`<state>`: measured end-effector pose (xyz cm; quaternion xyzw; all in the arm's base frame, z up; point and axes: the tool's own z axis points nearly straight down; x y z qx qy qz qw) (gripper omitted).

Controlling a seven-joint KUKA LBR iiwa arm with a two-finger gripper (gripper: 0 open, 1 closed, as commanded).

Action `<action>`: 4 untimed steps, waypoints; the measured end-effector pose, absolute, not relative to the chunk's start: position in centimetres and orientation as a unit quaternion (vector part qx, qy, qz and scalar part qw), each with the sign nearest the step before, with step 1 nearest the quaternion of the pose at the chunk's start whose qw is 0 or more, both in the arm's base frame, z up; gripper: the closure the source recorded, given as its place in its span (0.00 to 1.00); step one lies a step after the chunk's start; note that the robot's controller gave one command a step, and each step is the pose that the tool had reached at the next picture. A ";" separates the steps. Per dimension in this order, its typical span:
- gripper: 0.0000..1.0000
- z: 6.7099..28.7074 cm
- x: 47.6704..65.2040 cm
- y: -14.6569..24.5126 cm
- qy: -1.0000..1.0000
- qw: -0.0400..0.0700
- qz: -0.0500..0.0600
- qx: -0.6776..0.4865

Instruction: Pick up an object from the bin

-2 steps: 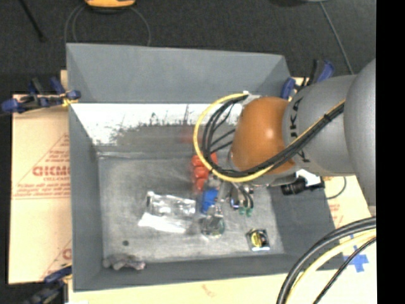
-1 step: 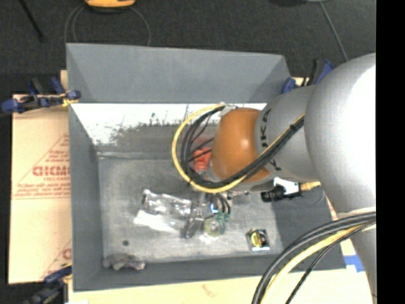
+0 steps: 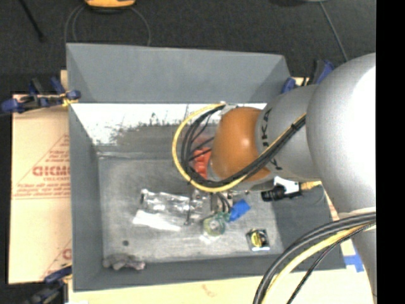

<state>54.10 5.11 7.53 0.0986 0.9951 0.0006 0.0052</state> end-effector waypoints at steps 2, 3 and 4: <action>1.00 12.3 55.2 5.1 0.996 0.004 0.000 0.084; 1.00 14.2 56.5 3.9 0.994 0.003 0.000 0.106; 1.00 8.8 57.8 4.0 1.000 0.000 -0.001 0.024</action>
Offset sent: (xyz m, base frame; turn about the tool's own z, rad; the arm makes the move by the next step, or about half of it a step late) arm -0.0010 0.0094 0.0045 -0.0414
